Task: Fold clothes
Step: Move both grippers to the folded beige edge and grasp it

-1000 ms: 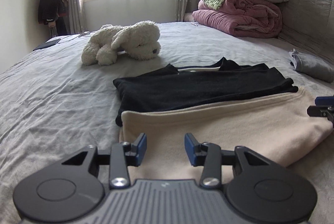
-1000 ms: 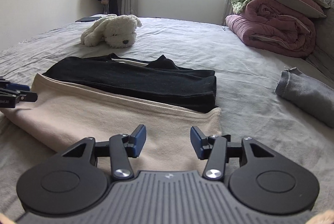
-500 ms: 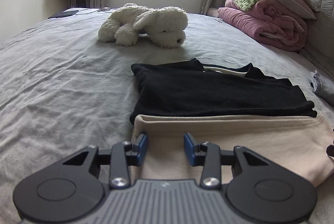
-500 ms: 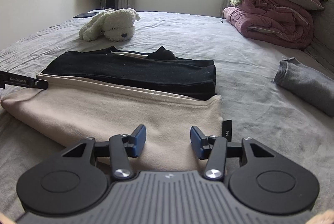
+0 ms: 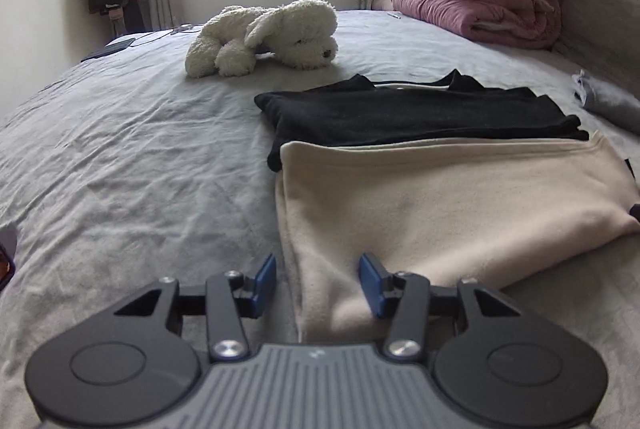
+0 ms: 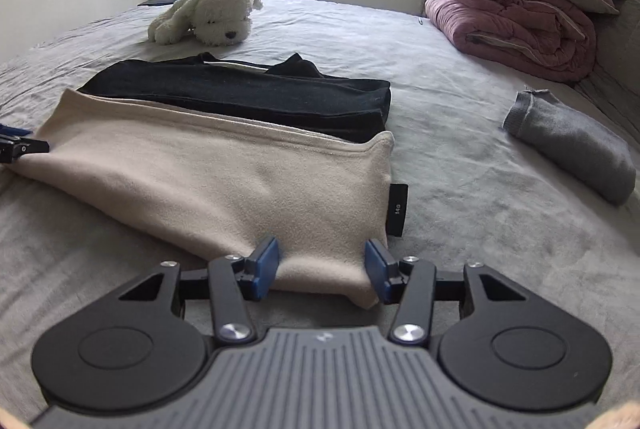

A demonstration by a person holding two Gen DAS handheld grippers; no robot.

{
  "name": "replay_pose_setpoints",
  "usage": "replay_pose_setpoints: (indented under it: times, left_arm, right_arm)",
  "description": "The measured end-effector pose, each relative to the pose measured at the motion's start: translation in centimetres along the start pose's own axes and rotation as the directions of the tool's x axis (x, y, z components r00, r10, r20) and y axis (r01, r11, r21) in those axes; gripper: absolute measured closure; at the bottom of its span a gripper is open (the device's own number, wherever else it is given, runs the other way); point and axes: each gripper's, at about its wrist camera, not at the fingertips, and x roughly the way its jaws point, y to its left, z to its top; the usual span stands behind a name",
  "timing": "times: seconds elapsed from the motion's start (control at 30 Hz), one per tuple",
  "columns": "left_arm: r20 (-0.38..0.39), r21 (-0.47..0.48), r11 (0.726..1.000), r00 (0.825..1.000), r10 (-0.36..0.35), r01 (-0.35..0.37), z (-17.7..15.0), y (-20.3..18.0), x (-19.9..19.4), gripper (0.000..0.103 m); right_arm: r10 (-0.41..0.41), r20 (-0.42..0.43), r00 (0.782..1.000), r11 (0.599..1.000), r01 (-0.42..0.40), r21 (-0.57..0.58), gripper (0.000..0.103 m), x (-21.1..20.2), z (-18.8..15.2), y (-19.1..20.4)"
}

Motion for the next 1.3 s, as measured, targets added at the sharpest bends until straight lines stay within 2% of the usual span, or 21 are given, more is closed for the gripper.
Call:
replay_pose_setpoints:
  times: [0.13, 0.23, 0.33, 0.43, 0.5, 0.57, 0.63, 0.7, 0.73, 0.77, 0.9, 1.07, 1.17, 1.3]
  left_arm:
    - [-0.032, -0.123, 0.991, 0.998, -0.058, 0.053, 0.2, 2.0, -1.2, 0.055]
    - [-0.057, -0.244, 0.964, 0.991, -0.125, 0.107, 0.4, 3.7, -2.1, 0.055]
    - [-0.086, -0.371, 0.915, 0.975, -0.203, 0.158, 0.3, 5.2, -2.4, 0.055]
    - [-0.104, -0.499, 0.845, 0.954, -0.28, 0.193, -0.2, 6.7, -2.3, 0.055]
    - [-0.105, -0.585, 0.783, 0.937, -0.332, 0.212, -0.7, 7.6, -2.1, 0.055]
    - [-0.099, -0.663, 0.713, 0.918, -0.384, 0.227, -1.3, 8.5, -1.8, 0.057]
    - [-0.089, -0.734, 0.636, 0.894, -0.44, 0.24, -2.0, 9.2, -1.5, 0.058]
    - [-0.079, -0.781, 0.573, 0.869, -0.489, 0.251, -2.5, 9.4, -1.0, 0.06]
    - [-0.077, -0.791, 0.557, 0.863, -0.499, 0.252, -2.7, 9.3, -0.7, 0.06]
    - [-0.074, -0.801, 0.543, 0.858, -0.508, 0.252, -2.9, 9.1, -0.4, 0.06]
    - [-0.053, -0.809, 0.528, 0.864, -0.501, 0.257, -2.9, 8.1, 0.3, 0.06]
    - [-0.008, -0.825, 0.501, 0.883, -0.469, 0.26, -2.8, 7.5, 1.1, 0.06]
    - [0.019, -0.827, 0.496, 0.894, -0.448, 0.266, -2.6, 7.2, 1.7, 0.062]
    - [0.037, -0.832, 0.489, 0.905, -0.424, 0.263, -2.6, 7.2, 2.3, 0.068]
  right_arm:
    - [0.003, -0.006, 1.0, 0.999, -0.002, 0.047, 0.049, -1.2, 0.7, -0.5]
    - [0.033, -0.011, 0.999, 0.991, -0.031, 0.126, 0.048, -2.2, 1.3, -1.6]
    - [0.091, -0.032, 0.995, 0.967, -0.081, 0.241, 0.047, -2.9, 1.3, -2.8]
    - [0.145, -0.05, 0.988, 0.922, -0.116, 0.37, 0.047, -3.3, 1.0, -4.2]
    - [0.188, -0.058, 0.98, 0.867, -0.138, 0.478, 0.047, -3.2, 0.6, -5.4]
    - [0.239, -0.062, 0.969, 0.787, -0.156, 0.597, 0.047, -2.9, -0.1, -6.6]
    - [0.315, -0.059, 0.947, 0.676, -0.18, 0.714, 0.047, -2.5, -1.0, -7.6]
    - [0.389, -0.037, 0.92, 0.554, -0.202, 0.808, 0.047, -1.6, -2.1, -8.3]
    - [0.401, -0.022, 0.916, 0.515, -0.205, 0.832, 0.047, -1.3, -2.5, -8.4]
    - [0.4, -0.007, 0.917, 0.495, -0.209, 0.844, 0.047, -1.1, -2.7, -8.4]
    - [0.382, 0.039, 0.923, 0.459, -0.226, 0.859, 0.048, -0.4, -2.6, -8.3]
    - [0.356, 0.081, 0.931, 0.427, -0.239, 0.872, 0.049, 0.4, -2.5, -8.6]
    - [0.343, 0.107, 0.933, 0.403, -0.249, 0.88, 0.051, 1.0, -2.5, -8.8]
    - [0.327, 0.127, 0.936, 0.403, -0.259, 0.878, 0.054, 1.8, -2.4, -9.0]
